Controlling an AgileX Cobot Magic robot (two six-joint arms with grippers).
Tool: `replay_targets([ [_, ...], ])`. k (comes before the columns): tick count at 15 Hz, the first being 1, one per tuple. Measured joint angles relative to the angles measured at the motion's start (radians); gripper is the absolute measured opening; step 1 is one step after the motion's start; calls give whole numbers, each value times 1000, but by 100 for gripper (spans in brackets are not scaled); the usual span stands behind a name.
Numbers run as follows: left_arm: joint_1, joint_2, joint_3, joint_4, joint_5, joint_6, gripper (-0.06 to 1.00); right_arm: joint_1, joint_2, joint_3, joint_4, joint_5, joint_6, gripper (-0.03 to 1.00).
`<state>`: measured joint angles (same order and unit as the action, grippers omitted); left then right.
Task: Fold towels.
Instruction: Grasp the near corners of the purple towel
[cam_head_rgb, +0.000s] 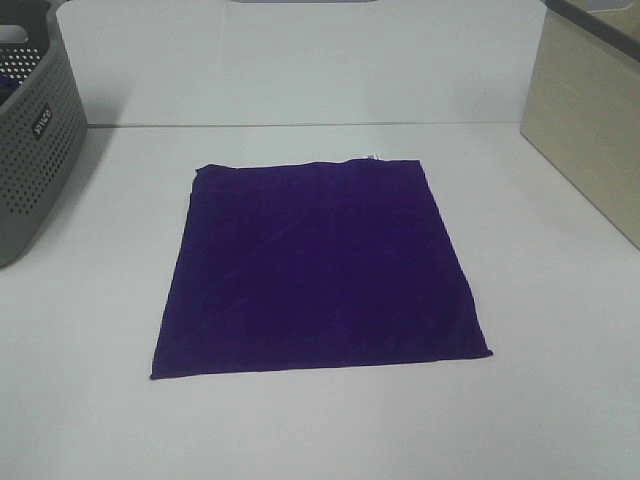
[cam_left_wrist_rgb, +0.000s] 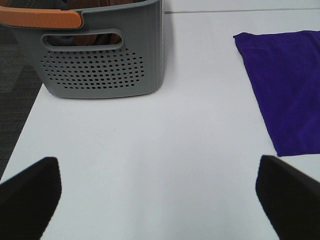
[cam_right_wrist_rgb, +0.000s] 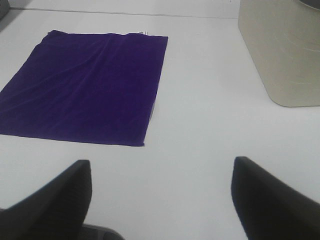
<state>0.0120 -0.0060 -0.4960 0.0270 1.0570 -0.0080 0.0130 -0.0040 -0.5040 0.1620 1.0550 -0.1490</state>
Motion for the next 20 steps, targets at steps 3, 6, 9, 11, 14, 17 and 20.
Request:
replay_targets([
  [3, 0, 0, 0, -27, 0, 0, 99, 0, 0, 0, 0, 0, 0, 76],
  [6, 0, 0, 0, -38, 0, 8, 99, 0, 0, 0, 0, 0, 3, 93],
  [9, 0, 0, 0, -38, 0, 8, 99, 0, 0, 0, -18, 0, 35, 96],
  [11, 0, 0, 0, -39, 0, 8, 99, 0, 0, 0, -18, 0, 51, 96],
  [14, 0, 0, 0, -40, 0, 8, 99, 0, 0, 0, -25, 0, 52, 96],
  [17, 0, 0, 0, -40, 0, 8, 99, 0, 0, 0, -25, 0, 52, 96],
  [20, 0, 0, 0, -40, 0, 8, 99, 0, 0, 0, -25, 0, 52, 96],
])
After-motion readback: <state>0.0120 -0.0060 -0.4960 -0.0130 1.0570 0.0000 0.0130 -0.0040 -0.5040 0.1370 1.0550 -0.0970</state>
